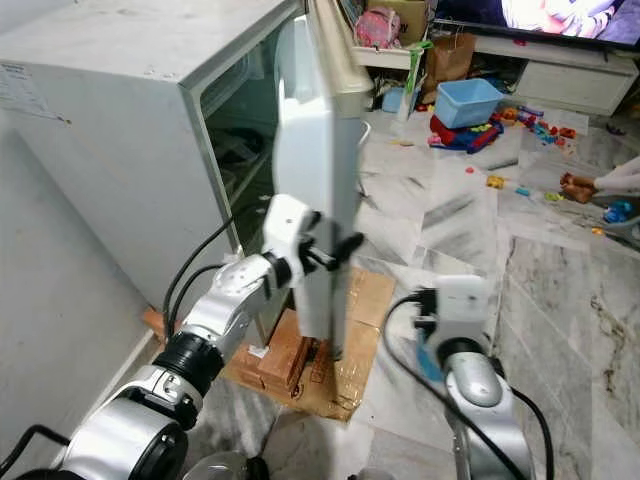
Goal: Restocking fridge
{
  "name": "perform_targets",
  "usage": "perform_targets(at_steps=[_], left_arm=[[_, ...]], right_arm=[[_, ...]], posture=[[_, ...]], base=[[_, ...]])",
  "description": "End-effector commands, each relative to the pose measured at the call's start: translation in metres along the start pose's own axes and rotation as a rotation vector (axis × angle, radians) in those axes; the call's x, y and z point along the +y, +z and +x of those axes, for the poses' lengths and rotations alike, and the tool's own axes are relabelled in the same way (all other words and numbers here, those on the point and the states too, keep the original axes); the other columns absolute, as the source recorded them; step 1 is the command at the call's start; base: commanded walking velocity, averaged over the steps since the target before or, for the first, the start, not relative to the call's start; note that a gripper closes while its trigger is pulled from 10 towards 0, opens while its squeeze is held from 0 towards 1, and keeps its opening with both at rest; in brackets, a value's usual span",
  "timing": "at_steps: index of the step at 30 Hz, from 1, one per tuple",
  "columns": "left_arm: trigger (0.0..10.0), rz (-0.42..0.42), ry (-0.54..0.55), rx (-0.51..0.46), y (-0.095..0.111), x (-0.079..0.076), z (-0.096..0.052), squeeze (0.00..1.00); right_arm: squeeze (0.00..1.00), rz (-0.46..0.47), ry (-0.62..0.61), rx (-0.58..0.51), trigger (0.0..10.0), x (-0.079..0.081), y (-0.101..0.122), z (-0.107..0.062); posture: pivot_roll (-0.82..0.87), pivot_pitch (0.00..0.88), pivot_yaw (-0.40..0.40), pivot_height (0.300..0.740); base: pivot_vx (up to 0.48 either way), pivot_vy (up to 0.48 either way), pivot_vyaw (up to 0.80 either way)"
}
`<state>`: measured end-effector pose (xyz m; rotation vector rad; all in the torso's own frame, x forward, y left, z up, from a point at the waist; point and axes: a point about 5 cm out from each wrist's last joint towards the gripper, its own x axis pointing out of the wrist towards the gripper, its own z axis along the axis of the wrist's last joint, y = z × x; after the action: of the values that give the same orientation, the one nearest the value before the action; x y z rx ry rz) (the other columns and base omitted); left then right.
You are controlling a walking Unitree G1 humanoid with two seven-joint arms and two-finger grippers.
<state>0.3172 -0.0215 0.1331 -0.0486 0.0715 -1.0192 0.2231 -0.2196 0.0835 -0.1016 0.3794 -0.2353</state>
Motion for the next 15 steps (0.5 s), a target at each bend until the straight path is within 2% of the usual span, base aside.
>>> perform_targets(at_steps=[1, 3, 5, 7, 9, 10, 11, 13, 14, 15], left_arm=[[10.0, -0.055, -0.291, -0.179, 0.051, -0.089, 0.051, 0.0], [10.0, -0.049, -0.298, -0.187, 0.053, -0.091, 0.051, 0.0], [10.0, -0.032, -0.256, -0.21, 0.055, -0.084, 0.047, 0.0], [10.0, -0.04, -0.172, -0.212, 0.05, -0.068, 0.038, 0.0], [10.0, -0.039, -0.051, -0.189, 0.038, -0.042, 0.02, 0.0], [10.0, -0.039, -0.051, -0.189, 0.038, -0.042, 0.02, 0.0], [10.0, 0.007, 0.07, -0.155, 0.023, -0.018, 0.0, 0.0], [10.0, 0.011, 0.211, -0.116, 0.006, 0.008, -0.026, 0.0], [10.0, 0.019, 0.308, -0.094, -0.004, 0.024, -0.044, 0.0], [10.0, 0.027, 0.372, -0.079, -0.01, 0.034, -0.058, 0.0]], right_arm=[[0.0, 0.033, -0.024, -0.007, 10.0, -0.001, 0.003, 0.0], [0.0, 0.037, -0.025, -0.009, 10.0, 0.0, 0.004, 0.0], [0.0, 0.048, -0.03, -0.018, 10.0, 0.003, 0.006, 0.001], [0.0, 0.061, -0.033, -0.023, 10.0, 0.004, 0.006, 0.002], [0.0, 0.073, -0.041, -0.014, 10.0, 0.005, 0.006, 0.005], [0.0, 0.073, -0.041, -0.014, 10.0, 0.005, 0.006, 0.005], [0.0, 0.081, -0.043, -0.011, 10.0, 0.006, 0.005, 0.006], [0.0, 0.089, -0.038, -0.014, 10.0, 0.008, 0.007, 0.007], [0.0, 0.093, -0.034, -0.015, 10.0, 0.01, 0.008, 0.008], [0.0, 0.095, -0.032, -0.015, 10.0, 0.011, 0.008, 0.009]], posture=[[-0.11, 0.0, 0.057, 0.74], [-0.11, 0.0, 0.068, 0.74], [-0.11, 0.0, 0.08, 0.74], [-0.11, 0.0, 0.082, 0.74], [-0.09, 0.0, 0.081, 0.74], [-0.09, 0.0, 0.081, 0.74], [-0.08, 0.0, 0.078, 0.74], [-0.07, 0.0, 0.074, 0.74], [-0.06, 0.0, 0.065, 0.74], [-0.06, 0.0, 0.061, 0.74]], base=[[0.0, 0.0, 0.0], [0.0, 0.0, 0.0], [0.0, 0.0, 0.0], [0.0, 0.0, 0.0], [0.0, 0.0, 0.0], [0.0, 0.0, 0.0], [0.0, 0.0, 0.0], [0.0, 0.0, 0.0], [0.0, 0.0, 0.0], [0.0, 0.0, 0.0]])
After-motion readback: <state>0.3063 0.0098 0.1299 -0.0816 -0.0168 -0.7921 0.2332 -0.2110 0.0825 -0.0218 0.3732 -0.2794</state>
